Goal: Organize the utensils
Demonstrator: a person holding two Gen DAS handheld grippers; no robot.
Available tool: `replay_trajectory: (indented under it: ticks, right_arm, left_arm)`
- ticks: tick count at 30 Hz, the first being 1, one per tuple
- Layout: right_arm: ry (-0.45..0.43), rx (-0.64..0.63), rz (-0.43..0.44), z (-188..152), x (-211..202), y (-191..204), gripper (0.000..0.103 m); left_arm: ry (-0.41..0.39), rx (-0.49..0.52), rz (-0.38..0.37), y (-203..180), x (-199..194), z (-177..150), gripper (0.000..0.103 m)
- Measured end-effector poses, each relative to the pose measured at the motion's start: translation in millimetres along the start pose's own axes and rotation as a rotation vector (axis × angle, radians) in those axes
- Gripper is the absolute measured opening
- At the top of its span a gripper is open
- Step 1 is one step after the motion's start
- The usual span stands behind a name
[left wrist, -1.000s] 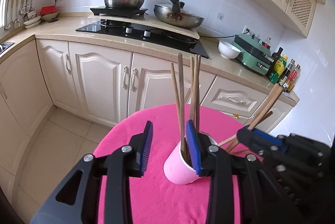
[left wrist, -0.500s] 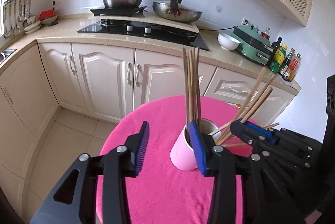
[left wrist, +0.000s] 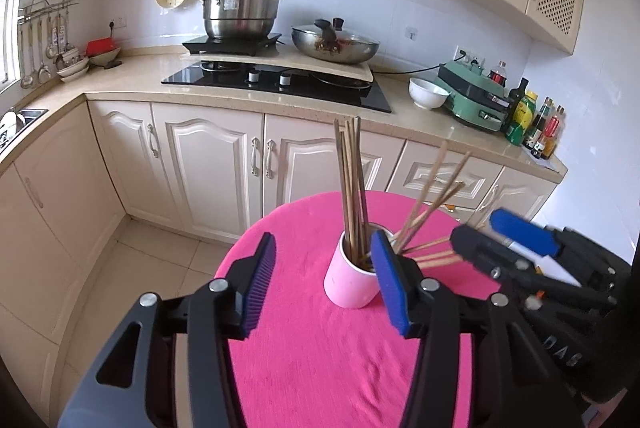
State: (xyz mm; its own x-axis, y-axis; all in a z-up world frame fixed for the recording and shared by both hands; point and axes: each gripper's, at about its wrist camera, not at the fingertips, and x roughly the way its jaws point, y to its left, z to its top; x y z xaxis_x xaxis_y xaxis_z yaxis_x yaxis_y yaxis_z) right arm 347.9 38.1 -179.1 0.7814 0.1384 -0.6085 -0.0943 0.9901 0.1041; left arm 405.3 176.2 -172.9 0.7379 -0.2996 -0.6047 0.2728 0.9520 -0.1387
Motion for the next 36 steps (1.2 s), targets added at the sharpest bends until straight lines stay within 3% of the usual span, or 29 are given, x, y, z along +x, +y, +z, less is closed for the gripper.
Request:
replay_trajectory:
  ticks: [9,16,25,29,36]
  right_arm:
    - [-0.055,-0.008,0.041,-1.9,-71.1,-12.4,0.052]
    - [-0.108,-0.051,0.04,-21.6,-166.0,-21.2,0.059]
    - [-0.157,-0.078,0.047,-39.3,-269.3,-2.8,0.074]
    - [-0.175,-0.079,0.037,-44.8,-301.8,10.1,0.077]
    - [-0.226,-0.066,-0.008,-46.9,-350.7,37.9,0.083]
  left_arm:
    - [-0.066,-0.003,0.106,-35.6,-69.5,-12.2,0.05]
    - [-0.123,-0.03,0.168,-86.0,-145.1,-40.2,0.054]
    - [-0.182,-0.022,0.184,-122.2,-248.1,-59.7,0.055]
    - [-0.22,-0.02,0.162,-127.4,-287.2,-61.1,0.065]
    - [-0.253,-0.006,0.134,-121.2,-350.5,-71.6,0.07]
